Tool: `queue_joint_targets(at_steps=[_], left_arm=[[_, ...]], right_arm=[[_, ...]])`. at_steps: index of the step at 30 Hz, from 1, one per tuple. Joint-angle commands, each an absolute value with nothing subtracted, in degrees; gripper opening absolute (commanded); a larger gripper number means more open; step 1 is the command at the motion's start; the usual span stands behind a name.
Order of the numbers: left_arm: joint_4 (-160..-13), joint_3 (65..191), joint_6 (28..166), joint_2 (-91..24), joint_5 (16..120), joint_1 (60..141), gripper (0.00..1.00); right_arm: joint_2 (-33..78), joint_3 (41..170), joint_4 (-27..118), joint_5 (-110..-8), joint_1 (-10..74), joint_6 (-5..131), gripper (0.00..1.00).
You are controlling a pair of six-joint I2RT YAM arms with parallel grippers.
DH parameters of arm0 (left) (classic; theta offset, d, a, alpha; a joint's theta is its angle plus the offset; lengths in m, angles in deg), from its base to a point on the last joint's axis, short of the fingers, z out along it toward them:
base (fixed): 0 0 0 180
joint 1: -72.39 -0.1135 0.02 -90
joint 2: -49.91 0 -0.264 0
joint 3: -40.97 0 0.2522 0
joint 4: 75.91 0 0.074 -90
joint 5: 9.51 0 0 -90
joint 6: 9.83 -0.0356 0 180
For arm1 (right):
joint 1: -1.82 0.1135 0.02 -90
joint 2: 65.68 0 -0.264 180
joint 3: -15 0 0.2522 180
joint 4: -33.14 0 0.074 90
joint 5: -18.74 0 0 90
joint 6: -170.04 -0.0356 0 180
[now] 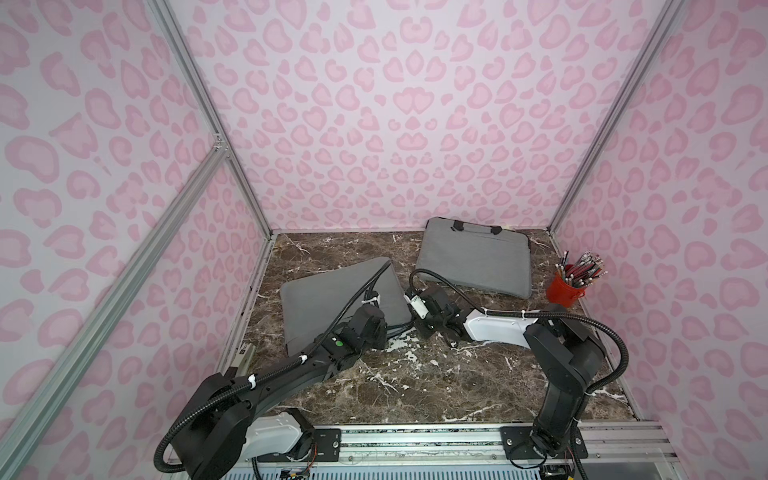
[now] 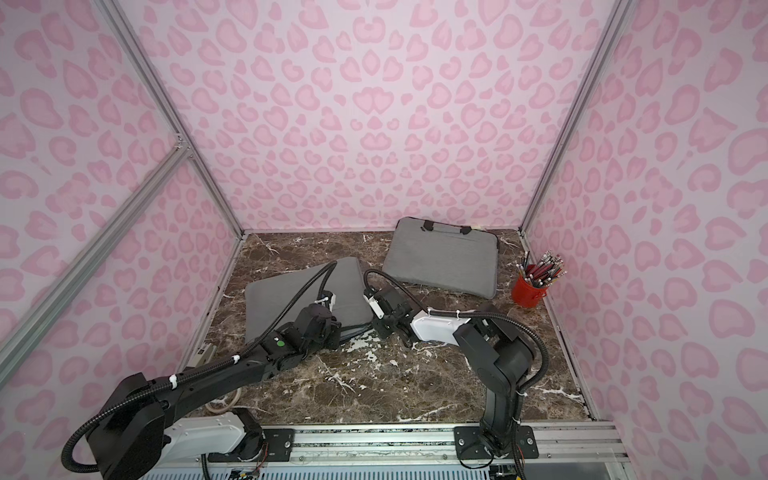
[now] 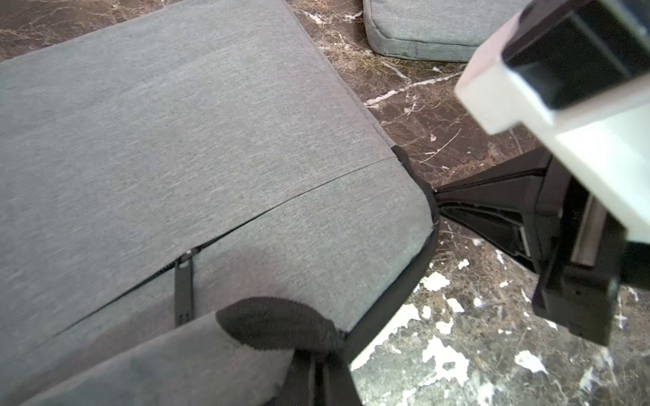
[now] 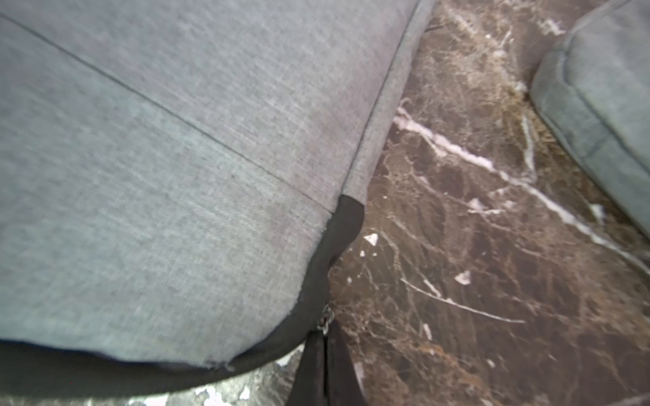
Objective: Open the zippered laptop bag and take out the laptop
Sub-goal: Adjust the zippered laptop bag at the center of the board.
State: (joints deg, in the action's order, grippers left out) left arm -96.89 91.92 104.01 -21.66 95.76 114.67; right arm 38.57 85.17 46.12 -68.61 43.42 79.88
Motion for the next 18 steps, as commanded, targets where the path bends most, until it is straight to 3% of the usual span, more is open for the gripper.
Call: queue_joint_targets(at_steps=[1, 4, 9, 11, 18], left_arm=[[-100.22, 91.95, 103.5, -22.36, 97.37, 114.52, 0.0], [-100.93, 92.78, 104.87, -23.32, 97.87, 114.54, 0.0], [-101.15, 93.73, 105.91, -23.84, 94.8, 114.63, 0.41], [-100.33, 93.48, 106.36, -23.68, 92.71, 114.86, 0.45], [-96.67, 93.55, 106.09, -27.2, 90.99, 119.78, 0.46]], right_arm=[[38.56, 84.75, 47.98, -74.77, 42.46, 80.07, 0.0], [38.49, 84.36, 47.89, -73.03, 42.85, 79.15, 0.0], [37.66, 82.33, 46.74, -71.13, 43.8, 76.96, 0.0], [37.18, 81.49, 46.29, -70.33, 44.08, 76.2, 0.0], [36.58, 80.18, 45.49, -67.86, 44.62, 74.51, 0.0]])
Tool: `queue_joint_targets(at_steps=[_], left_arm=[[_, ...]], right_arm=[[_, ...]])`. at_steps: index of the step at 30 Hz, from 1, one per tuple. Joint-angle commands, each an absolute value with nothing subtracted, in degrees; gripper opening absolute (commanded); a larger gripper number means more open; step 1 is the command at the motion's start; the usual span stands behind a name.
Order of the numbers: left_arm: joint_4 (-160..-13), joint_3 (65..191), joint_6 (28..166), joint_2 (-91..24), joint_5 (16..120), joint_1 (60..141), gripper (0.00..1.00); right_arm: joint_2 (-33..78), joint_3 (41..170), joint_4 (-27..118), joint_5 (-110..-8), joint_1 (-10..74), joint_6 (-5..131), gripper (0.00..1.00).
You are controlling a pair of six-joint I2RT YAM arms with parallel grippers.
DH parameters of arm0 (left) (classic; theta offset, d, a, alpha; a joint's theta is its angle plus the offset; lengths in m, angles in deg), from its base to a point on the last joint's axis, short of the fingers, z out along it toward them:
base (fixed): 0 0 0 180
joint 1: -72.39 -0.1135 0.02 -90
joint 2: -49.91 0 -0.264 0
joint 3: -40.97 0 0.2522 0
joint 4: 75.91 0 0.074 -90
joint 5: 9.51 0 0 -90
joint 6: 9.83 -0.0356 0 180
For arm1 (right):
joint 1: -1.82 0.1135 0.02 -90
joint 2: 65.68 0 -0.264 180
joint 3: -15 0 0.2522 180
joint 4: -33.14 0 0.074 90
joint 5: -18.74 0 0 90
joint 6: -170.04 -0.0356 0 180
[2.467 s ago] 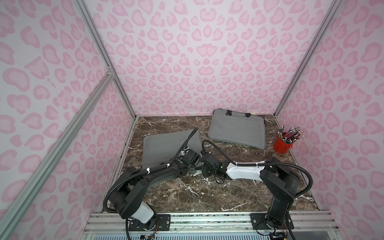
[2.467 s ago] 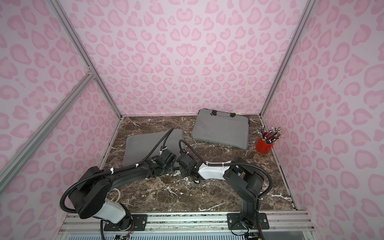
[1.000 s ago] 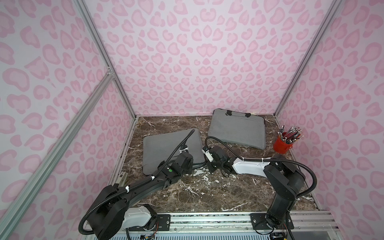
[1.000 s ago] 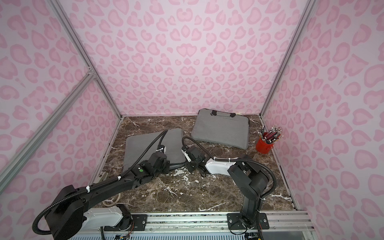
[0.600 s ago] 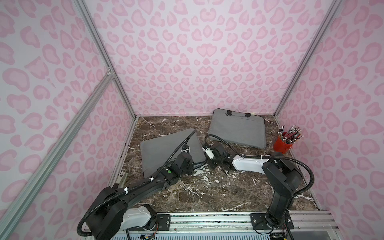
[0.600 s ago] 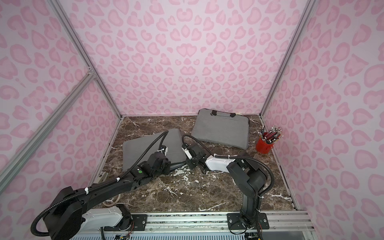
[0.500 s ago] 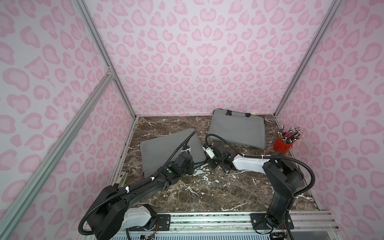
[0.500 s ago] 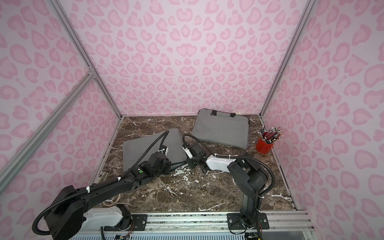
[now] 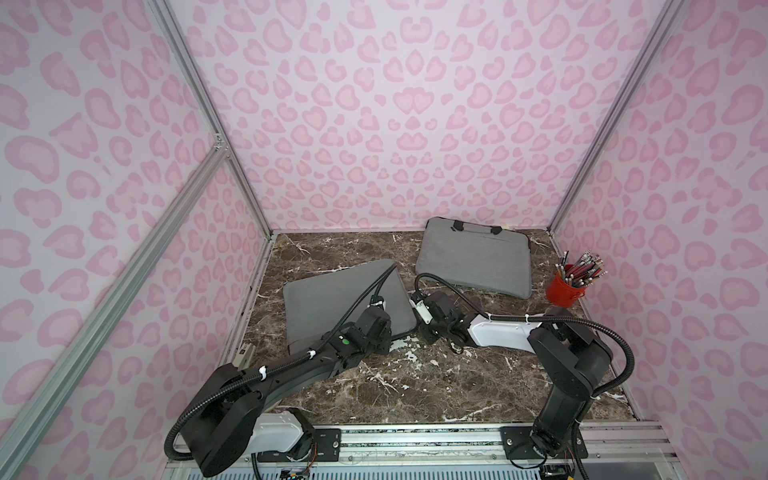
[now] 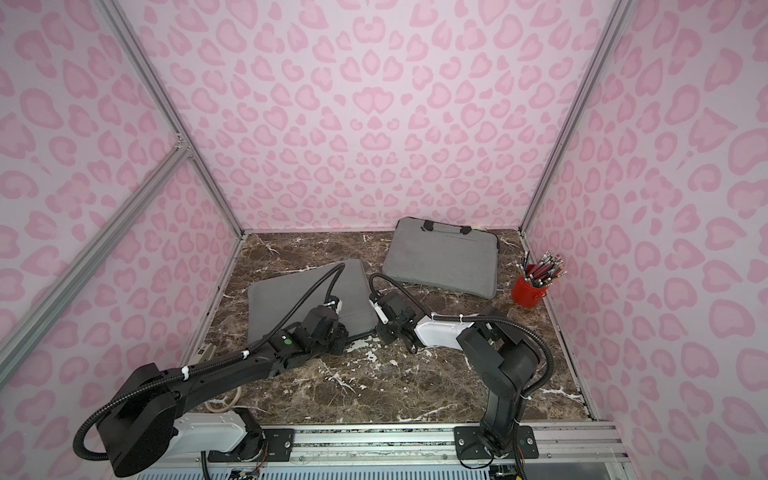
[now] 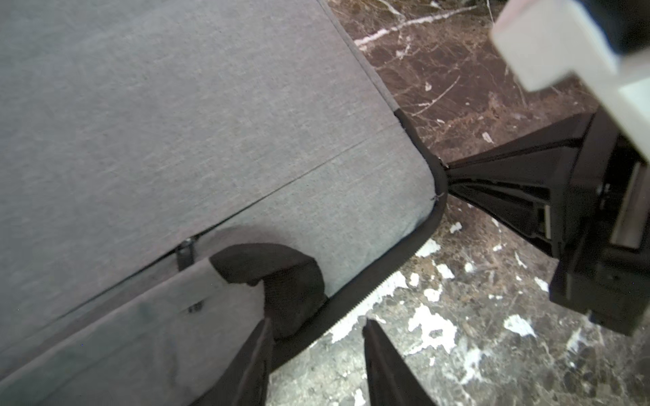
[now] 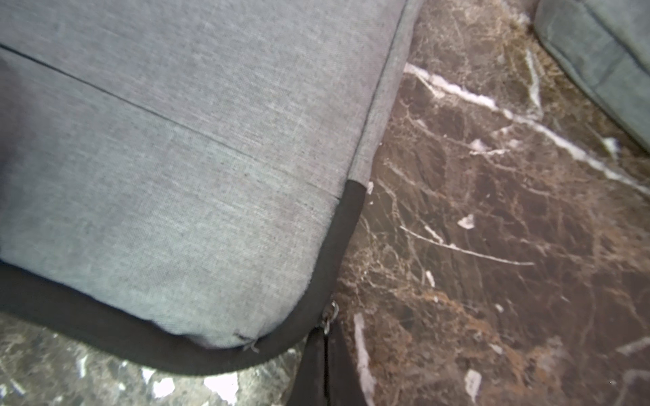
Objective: Open the zippered laptop bag and take out the laptop
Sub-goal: Adjust the zippered laptop bag at the center of the board.
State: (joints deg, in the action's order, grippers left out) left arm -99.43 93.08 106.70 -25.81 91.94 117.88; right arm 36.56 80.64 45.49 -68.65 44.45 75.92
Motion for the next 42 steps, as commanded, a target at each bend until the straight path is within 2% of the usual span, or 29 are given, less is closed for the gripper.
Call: queue_joint_targets(at_steps=[1, 7, 12, 25, 32, 33, 37, 42], left_arm=[[-95.99, 93.93, 104.85, -27.94, 91.56, 120.81, 0.46], [-88.44, 94.07, 98.07, -31.6, 95.96, 124.33, 0.5], [-84.71, 94.31, 94.34, -35.28, 96.43, 124.41, 0.63], [-81.17, 93.96, 91.04, -43.33, 100.93, 124.25, 0.63], [-81.13, 94.38, 92.35, -46.31, 102.96, 124.16, 0.48], [-81.39, 94.42, 92.39, -46.42, 103.44, 124.16, 0.43], [-82.64, 94.39, 92.72, -45.88, 103.76, 124.16, 0.03], [-82.97, 92.66, 92.87, -43.58, 103.29, 124.16, 0.01]], right_arm=[[36.56, 80.14, 45.54, -67.62, 44.66, 74.41, 0.0], [36.1, 79.84, 45.35, -66.26, 44.71, 73.74, 0.0], [36.03, 79.87, 45.32, -65.47, 44.71, 73.46, 0.0], [36.41, 80.43, 45.31, -62.42, 44.62, 73.19, 0.0], [35.83, 79.98, 45.33, -62.22, 44.62, 72.93, 0.0], [35.84, 79.96, 45.38, -62.27, 44.61, 72.92, 0.0], [35.95, 79.83, 45.31, -62.87, 44.24, 72.53, 0.0], [35.77, 79.49, 45.37, -64.01, 42.87, 72.52, 0.0]])
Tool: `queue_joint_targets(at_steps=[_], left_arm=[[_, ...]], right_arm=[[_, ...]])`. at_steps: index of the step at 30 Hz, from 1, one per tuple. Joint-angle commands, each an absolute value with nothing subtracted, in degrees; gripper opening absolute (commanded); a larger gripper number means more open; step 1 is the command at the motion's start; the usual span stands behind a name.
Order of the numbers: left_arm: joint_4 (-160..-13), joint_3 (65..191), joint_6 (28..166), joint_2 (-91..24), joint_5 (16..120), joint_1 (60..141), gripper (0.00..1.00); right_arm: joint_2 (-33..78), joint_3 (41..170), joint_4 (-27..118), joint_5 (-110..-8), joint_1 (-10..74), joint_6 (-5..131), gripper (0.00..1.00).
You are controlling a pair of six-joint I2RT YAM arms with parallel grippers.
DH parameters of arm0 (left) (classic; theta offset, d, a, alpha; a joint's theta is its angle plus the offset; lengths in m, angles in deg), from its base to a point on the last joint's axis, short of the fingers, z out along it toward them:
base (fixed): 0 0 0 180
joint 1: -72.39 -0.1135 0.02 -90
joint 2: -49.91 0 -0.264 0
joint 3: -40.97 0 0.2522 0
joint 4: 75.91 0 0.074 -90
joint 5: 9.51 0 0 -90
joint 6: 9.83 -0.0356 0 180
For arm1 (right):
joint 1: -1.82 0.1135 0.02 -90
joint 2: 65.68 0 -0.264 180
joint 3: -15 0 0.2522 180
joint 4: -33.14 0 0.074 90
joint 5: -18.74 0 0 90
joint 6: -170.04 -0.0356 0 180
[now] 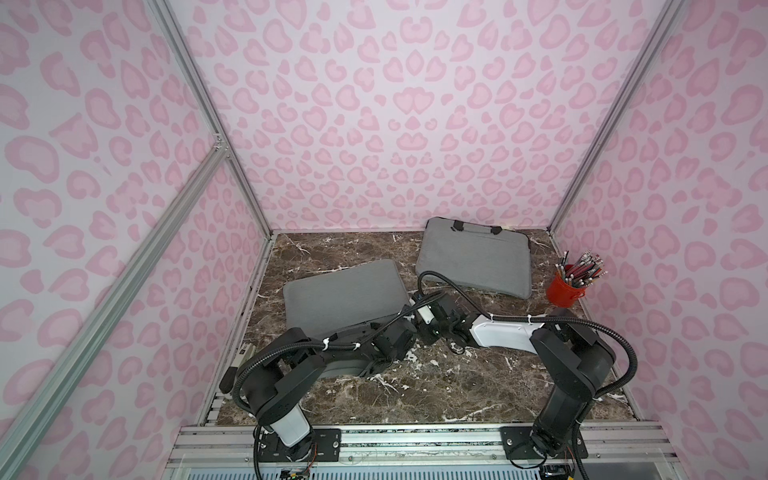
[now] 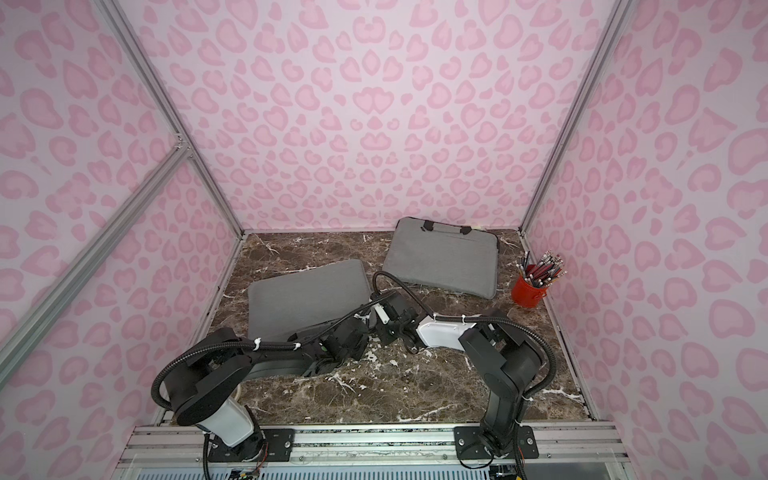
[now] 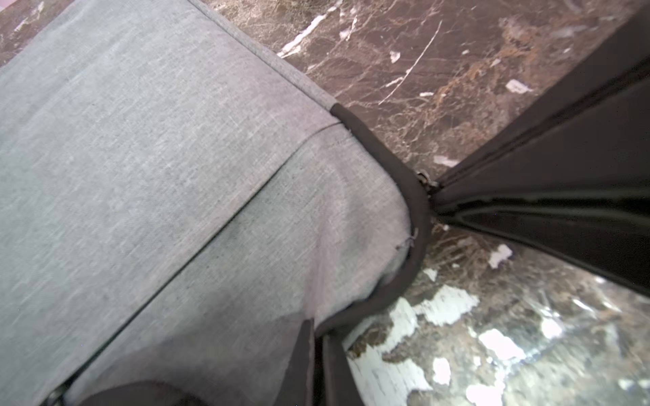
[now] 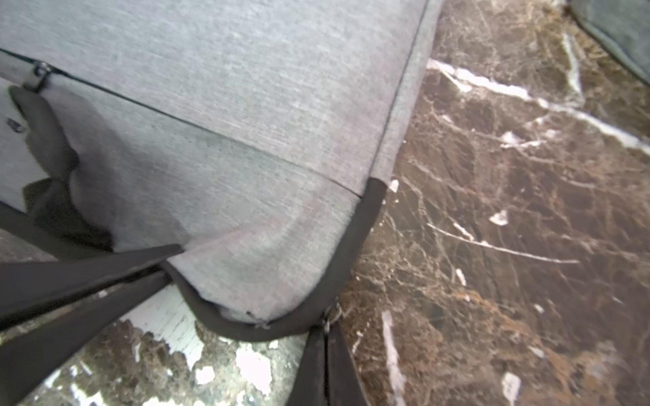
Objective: Open the zippered laptop bag and take out the laptop
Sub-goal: Adjust the zippered laptop bag at the center of the board.
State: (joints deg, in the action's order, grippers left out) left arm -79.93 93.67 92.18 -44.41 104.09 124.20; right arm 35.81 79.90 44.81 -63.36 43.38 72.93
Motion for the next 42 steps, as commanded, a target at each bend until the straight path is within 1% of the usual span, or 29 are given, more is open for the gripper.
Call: queue_joint_targets(at_steps=[1, 8, 16, 22, 26, 27, 30, 31, 32, 35, 38, 40, 41, 42], left_arm=[[-82.71, 92.18, 92.78, -42.99, 102.96, 124.16, 0.01], [-78.82, 88.07, 91.2, -40.35, 99.87, 124.16, 0.01], [-77.66, 86.99, 89.6, -39.74, 96.85, 124.24, 0.01], [-77.56, 86.3, 89.76, -38.68, 96.62, 124.29, 0.01], [-78.5, 87.48, 91.74, -38.77, 98.74, 124.24, 0.01], [-79.33, 88.5, 92.56, -38.93, 99.34, 124.26, 0.07], [-80.46, 90.76, 93.43, -38.16, 98.48, 124.16, 0.5], [-80.32, 90.89, 93.68, -37.4, 98.19, 124.07, 0.59], [-80.35, 91.14, 93.79, -36.46, 98.08, 123.99, 0.63], [-82.1, 91.3, 94.06, -33.14, 99.16, 123.65, 0.66], [-84.84, 91.0, 94.24, -29.47, 99.7, 122.6, 0.7], [-87.36, 90.96, 94.17, -27.08, 99.39, 121.14, 0.75], [-88.46, 90.88, 93.96, -26.11, 99.46, 120.48, 0.77], [-89.83, 90.85, 93.54, -25.14, 99.12, 119.42, 0.81]], right_arm=[[35.75, 79.48, 45.4, -64.14, 42.7, 72.72, 0.0], [36.62, 80.93, 45.76, -66.96, 42.55, 74.56, 0.0], [39.11, 84.61, 46.63, -70.87, 42.43, 76.76, 0.0], [40.91, 86.69, 46.37, -71.61, 41.25, 76.66, 0.0], [41.46, 87.37, 45.97, -71.61, 40.58, 75.91, 0.0], [41.46, 87.6, 45.79, -71.5, 40.34, 75.82, 0.0], [41.59, 88.4, 45.67, -71.47, 39.67, 76.04, 0.0], [41.81, 88.8, 45.67, -71.51, 39.38, 76.15, 0.0], [42.05, 89.34, 45.67, -71.45, 39.03, 76.34, 0.0], [43.18, 91.53, 45.63, -70.85, 37.74, 77.5, 0.0], [45.13, 94.72, 46.51, -70.49, 36.4, 78.94, 0.0], [46.46, 96.94, 47.67, -70.39, 35.43, 79.51, 0.0], [46.78, 97.54, 48.03, -70.38, 35.02, 79.67, 0.03], [46.81, 97.8, 48.29, -70.38, 34.66, 79.92, 0.12]])
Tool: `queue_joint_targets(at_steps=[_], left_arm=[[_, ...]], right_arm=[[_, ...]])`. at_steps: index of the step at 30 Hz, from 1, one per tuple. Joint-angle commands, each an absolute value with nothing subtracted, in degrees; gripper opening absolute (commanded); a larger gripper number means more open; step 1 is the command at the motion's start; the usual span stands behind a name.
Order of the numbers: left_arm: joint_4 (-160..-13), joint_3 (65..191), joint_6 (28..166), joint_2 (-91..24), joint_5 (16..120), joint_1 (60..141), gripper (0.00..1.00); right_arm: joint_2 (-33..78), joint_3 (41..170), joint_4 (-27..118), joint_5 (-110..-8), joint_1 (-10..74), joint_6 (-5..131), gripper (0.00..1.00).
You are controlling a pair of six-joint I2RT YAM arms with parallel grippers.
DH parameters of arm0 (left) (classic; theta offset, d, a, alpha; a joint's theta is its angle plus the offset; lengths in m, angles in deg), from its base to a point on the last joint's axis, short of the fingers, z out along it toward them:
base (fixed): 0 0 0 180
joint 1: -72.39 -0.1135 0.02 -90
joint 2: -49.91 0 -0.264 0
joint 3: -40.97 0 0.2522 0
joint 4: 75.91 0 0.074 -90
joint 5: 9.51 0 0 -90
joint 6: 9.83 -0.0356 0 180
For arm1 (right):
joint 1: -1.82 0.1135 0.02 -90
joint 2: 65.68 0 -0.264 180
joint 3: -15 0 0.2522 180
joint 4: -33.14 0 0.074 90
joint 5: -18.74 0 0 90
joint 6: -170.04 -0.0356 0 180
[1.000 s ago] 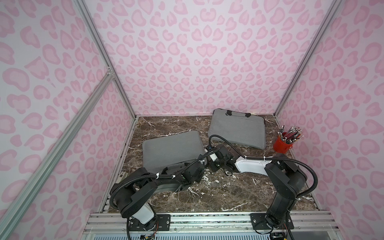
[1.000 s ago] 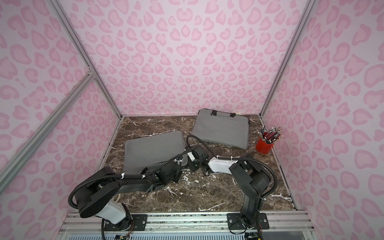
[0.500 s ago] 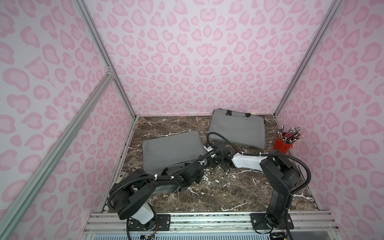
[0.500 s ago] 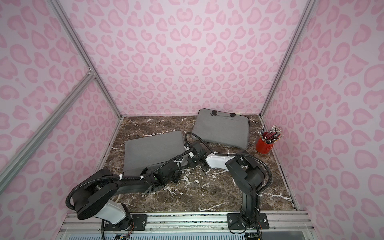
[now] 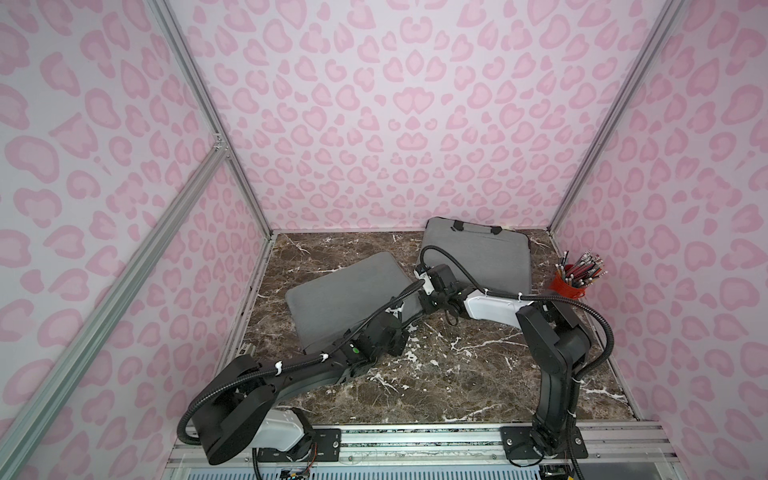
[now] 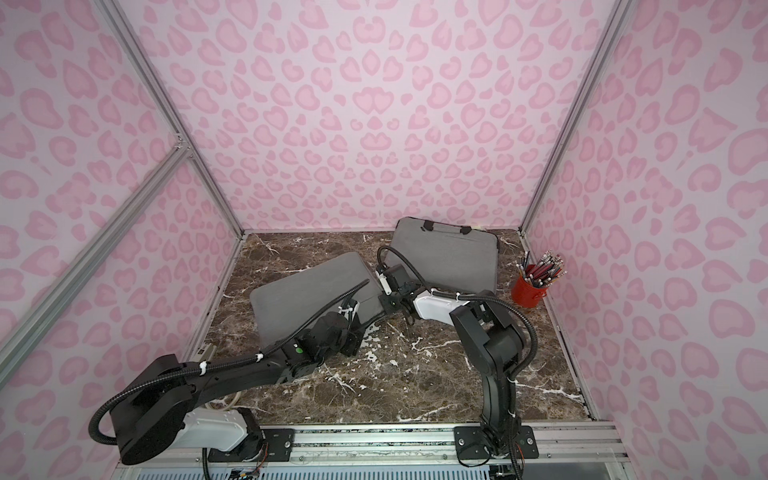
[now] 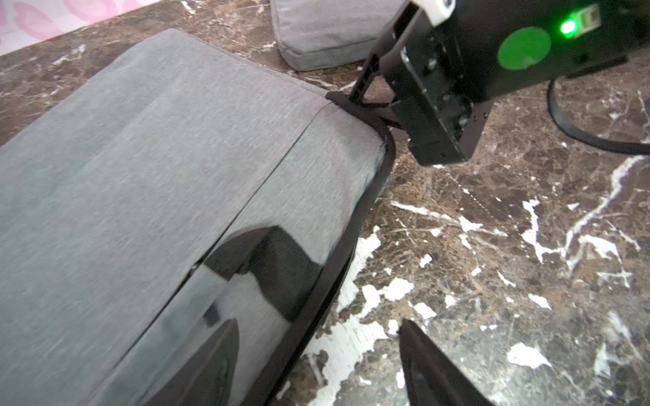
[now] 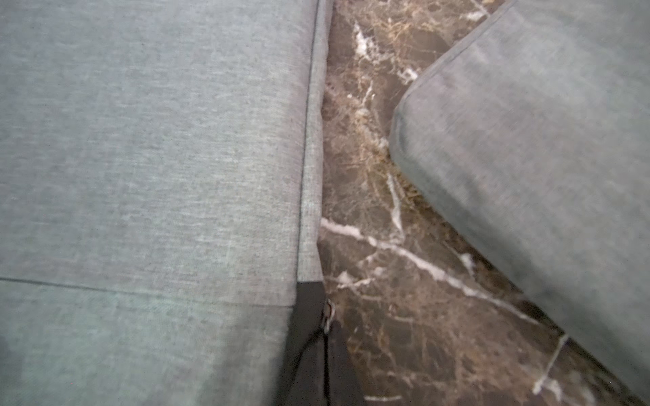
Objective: Open the zippered laptop bag and take out the laptop
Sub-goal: Adjust the zippered laptop bag at the center of the board.
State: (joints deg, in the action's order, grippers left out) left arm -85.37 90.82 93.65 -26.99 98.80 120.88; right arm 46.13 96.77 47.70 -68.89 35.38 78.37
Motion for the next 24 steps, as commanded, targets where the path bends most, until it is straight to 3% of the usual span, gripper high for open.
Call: queue_joint_targets(at_steps=[1, 3, 7, 15, 24], left_arm=[[-91.92, 90.94, 92.93, -24.15, 98.79, 118.24, 0.83], [-94.48, 91.2, 91.78, -22.5, 98.04, 115.74, 0.85], [-97.88, 91.83, 89.5, -20.03, 96.04, 111.1, 0.87], [-102.09, 93.0, 90.48, -20.79, 96.46, 105.17, 0.89], [-103.96, 94.78, 93.96, -24.2, 88.97, 102.18, 0.87]], right_arm=[[46.75, 97.89, 48.59, -70.38, 34.31, 80.16, 0.2], [46.43, 97.96, 49.41, -70.75, 33.63, 80.68, 0.32], [44.55, 97.05, 51.05, -72.56, 32.37, 80.76, 0.42], [37.06, 93.62, 52.88, -75.6, 32.26, 72.62, 0.46], [24.97, 84.19, 52.15, -73.65, 35.57, 59.17, 0.55]])
